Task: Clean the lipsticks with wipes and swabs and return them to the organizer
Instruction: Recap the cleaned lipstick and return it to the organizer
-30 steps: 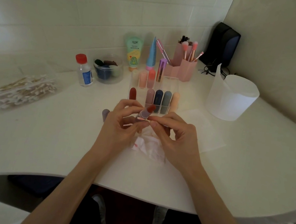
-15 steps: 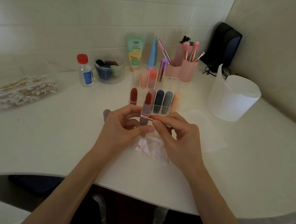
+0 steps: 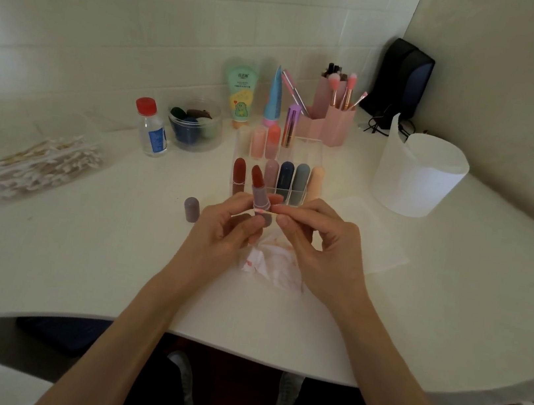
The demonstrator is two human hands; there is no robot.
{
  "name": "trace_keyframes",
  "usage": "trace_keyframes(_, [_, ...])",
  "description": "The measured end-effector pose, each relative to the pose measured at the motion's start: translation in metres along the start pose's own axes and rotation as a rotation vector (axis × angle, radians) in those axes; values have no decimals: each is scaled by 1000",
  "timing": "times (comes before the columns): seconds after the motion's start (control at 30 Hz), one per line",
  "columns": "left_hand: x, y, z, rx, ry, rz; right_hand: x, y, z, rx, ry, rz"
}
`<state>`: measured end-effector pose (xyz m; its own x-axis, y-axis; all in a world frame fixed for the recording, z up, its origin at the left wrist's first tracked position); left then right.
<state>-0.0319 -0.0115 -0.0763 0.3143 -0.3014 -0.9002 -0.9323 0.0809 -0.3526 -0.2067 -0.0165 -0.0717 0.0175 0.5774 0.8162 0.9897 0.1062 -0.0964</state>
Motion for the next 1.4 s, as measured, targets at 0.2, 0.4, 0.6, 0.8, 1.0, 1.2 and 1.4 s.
trace_keyframes(0.2, [-1,1,2,-57,-25,-18,-2,1,1,6,6,14])
trace_keyframes(0.4, [5,-3,-1,-158,-44,-30,-2,-1,0,-8,0,49])
trace_keyframes(0.6, [5,-7,-1,-179,-19,-69,-1,0,0,-13,5,49])
trace_keyframes(0.8, [5,-5,-1,-73,-30,-77,0,0,1,-22,13,49])
trace_keyframes(1.0, [2,-3,1,-11,1,-43,1,-1,0,-14,-2,70])
trace_keyframes(1.2, [0,-4,1,-12,18,-86,-1,-6,-1,-43,-7,129])
trace_keyframes(1.4, [3,-5,1,-66,-41,-114,3,-13,-1,-154,-46,242])
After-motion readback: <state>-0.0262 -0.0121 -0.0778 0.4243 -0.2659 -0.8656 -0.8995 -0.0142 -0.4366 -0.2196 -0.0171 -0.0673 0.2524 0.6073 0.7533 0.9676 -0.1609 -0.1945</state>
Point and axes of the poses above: each hand's wrist, its own z-axis away from the middle knuckle, its own y-axis out of the palm, x = y × z, the point moved 2 cm from there along -z, towards the middle knuckle, and after that the axes turned 13 degrees about -z, right-handed, at the moved point
